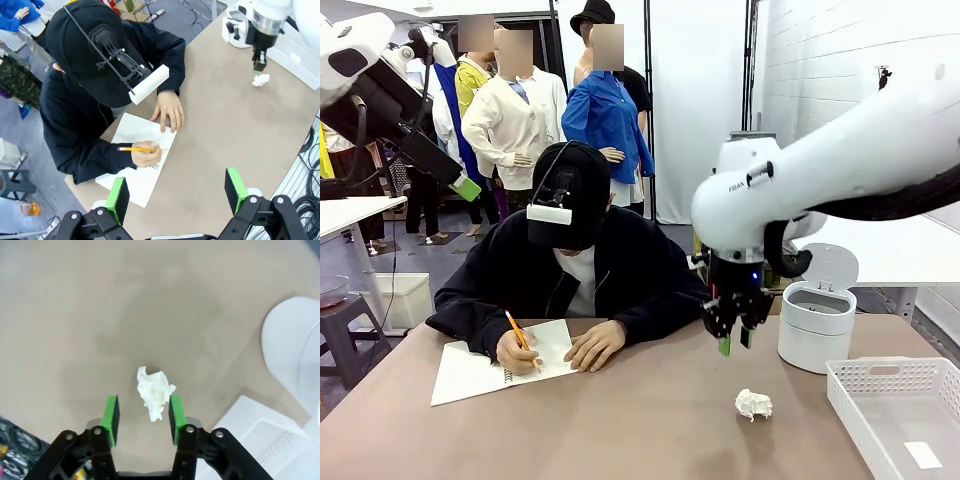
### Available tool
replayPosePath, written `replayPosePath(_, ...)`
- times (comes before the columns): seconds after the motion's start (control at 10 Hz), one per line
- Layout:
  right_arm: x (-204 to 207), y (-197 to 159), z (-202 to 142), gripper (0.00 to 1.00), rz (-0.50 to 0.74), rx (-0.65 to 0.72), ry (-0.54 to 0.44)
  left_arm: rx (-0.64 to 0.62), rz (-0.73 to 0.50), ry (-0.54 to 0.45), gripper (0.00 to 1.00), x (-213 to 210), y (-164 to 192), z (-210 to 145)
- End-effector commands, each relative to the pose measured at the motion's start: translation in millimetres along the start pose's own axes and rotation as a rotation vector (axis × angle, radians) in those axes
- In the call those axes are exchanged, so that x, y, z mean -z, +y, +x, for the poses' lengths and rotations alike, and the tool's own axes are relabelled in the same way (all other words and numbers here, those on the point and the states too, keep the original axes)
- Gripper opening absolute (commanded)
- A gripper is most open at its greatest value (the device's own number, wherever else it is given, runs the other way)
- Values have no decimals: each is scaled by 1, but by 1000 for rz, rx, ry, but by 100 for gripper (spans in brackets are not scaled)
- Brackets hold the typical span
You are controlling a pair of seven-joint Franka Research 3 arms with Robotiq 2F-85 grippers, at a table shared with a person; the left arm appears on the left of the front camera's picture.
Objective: Sort the paper based on its condition.
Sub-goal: If a person hands you a paper, place it in the Organizing basket , and if it's crumpled, put it in the Trash can.
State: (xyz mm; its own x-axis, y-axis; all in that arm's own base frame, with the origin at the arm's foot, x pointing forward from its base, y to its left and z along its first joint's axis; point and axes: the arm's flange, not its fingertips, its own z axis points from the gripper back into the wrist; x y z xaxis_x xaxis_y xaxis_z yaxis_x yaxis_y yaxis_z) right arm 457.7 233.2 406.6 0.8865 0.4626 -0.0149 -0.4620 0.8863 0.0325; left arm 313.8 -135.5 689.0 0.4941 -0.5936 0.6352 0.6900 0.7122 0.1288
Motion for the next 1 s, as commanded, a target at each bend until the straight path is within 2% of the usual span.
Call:
replayPosePath(0.0,12,0,-33,100,-10,-50,-35,-1,0,3,100,-1,0,-1)
replayPosePath(0.2,29,2,-49,100,-69,-112,-15,-1,0,3,100,-1,0,-1)
replayPosePath(0.3,45,0,-50,100,-119,-124,-35,-1,0,3,100,-1,0,-1)
replayPosePath(0.7,83,-9,-31,100,-21,-279,-5,-1,0,3,100,-1,0,-1)
replayPosePath(0.9,95,-12,-22,100,-15,-300,18,-1,0,3,100,-1,0,-1)
